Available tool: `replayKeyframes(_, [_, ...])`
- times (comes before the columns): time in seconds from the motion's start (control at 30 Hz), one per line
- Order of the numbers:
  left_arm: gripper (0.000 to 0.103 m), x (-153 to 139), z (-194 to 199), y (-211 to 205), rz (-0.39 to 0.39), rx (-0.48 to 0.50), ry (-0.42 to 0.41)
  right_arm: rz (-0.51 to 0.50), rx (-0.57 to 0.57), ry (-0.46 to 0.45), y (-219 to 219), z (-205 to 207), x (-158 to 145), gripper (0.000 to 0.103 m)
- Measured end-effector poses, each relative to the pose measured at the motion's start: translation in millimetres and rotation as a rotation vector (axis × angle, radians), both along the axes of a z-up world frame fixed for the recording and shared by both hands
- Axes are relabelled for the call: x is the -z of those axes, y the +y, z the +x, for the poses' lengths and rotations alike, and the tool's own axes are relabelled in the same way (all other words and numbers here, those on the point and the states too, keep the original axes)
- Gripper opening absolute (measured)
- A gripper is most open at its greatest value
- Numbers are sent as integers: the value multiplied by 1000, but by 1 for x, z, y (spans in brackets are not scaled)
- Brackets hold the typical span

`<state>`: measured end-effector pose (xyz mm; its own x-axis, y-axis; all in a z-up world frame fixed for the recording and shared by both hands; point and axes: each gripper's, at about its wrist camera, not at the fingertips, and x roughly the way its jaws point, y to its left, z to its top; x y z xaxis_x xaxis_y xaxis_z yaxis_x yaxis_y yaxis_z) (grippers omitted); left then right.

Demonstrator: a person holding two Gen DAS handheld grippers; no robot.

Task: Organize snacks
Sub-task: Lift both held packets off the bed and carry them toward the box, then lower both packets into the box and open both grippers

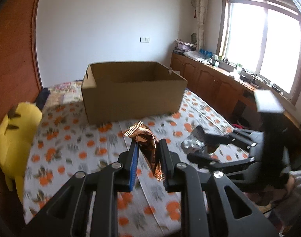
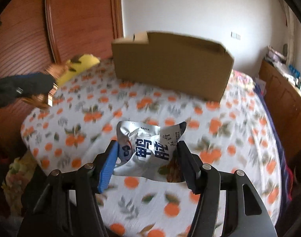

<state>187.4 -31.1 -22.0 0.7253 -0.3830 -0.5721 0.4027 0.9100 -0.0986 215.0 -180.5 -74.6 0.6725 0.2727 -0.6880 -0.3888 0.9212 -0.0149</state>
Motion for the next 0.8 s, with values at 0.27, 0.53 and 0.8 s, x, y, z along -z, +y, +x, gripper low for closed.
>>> replayKeyframes(0.27, [19,-19,86,-11,35,-20,-47,32,-26,-95,-2,81,-59,62])
replayKeyframes(0.53, [19,-21,183,-22,53,-38,-54,74,5,-108,-11,181,-68,63])
replayKeyframes(0.8, [24,-2,240,-29,60,-66,-25,114,34,-51,-15,230,-46,66])
